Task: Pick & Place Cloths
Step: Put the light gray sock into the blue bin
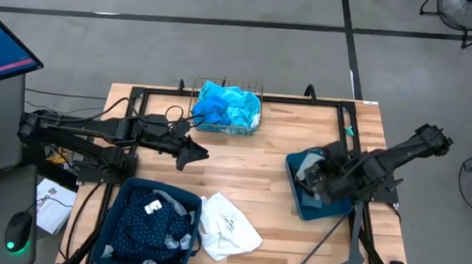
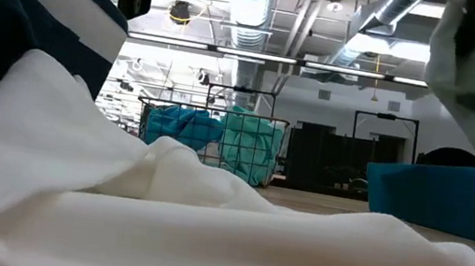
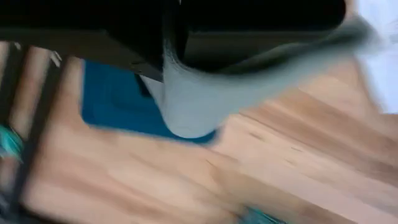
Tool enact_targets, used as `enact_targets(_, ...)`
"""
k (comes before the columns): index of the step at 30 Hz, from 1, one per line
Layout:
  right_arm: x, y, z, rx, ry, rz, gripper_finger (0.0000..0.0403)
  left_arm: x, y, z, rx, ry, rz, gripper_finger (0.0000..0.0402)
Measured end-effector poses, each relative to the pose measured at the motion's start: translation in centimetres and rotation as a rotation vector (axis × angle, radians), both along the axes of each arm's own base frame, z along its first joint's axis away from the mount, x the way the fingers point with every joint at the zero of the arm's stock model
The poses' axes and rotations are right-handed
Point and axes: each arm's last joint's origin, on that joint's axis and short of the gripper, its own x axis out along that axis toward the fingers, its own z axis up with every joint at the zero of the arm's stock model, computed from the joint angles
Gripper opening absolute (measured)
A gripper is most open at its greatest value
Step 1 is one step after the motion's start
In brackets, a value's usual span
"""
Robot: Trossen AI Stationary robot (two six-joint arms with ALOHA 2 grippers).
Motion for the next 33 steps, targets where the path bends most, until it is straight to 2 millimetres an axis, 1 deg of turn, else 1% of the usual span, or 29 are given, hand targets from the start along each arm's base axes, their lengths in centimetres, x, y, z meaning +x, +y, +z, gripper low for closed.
enact_targets(3, -0.2, 0.8, -2.7, 0.015, 0.068, -0.072, 0.0000, 0.0, 0.0, 0.0, 0.000, -0.002, 0.001, 0.0124)
enact_targets(5, -0.6, 1.0, -4.2, 0.026, 0.112, -0.121, 0.0000, 0.0, 0.0, 0.0, 0.000, -0.002, 0.001, 0.0124)
enact_targets(8, -1.2, 1.4, -6.6, 0.062, 0.224, -0.192, 0.0000, 0.0, 0.0, 0.0, -0.004, -0.003, 0.003, 0.0124)
enact_targets(12, -2.0, 1.9, -8.6, 0.091, 0.296, -0.245, 0.0000, 0.0, 0.0, 0.0, -0.007, -0.004, 0.004, 0.0124)
enact_targets(14, -2.1, 2.1, -9.2, 0.110, 0.293, -0.246, 0.0000, 0.0, 0.0, 0.0, -0.008, -0.004, 0.005, 0.0122)
enact_targets(19, -1.8, 2.3, -11.0, 0.132, 0.315, -0.271, 0.0000, 0.0, 0.0, 0.0, -0.006, -0.004, 0.008, 0.0120)
enact_targets(24, -0.7, 2.6, -13.2, 0.165, 0.294, -0.281, 0.0008, 0.0, 0.0, 0.1, 0.000, -0.006, 0.006, 0.0121)
enact_targets(29, 0.3, 2.3, -14.7, 0.166, 0.309, -0.303, 0.0033, 0.0, 0.0, 0.1, 0.003, -0.010, 0.007, 0.0121)
enact_targets(33, 1.2, 2.0, -15.1, 0.210, 0.315, -0.256, 0.0070, 0.0, 0.1, 0.1, 0.013, -0.010, 0.025, 0.0121)
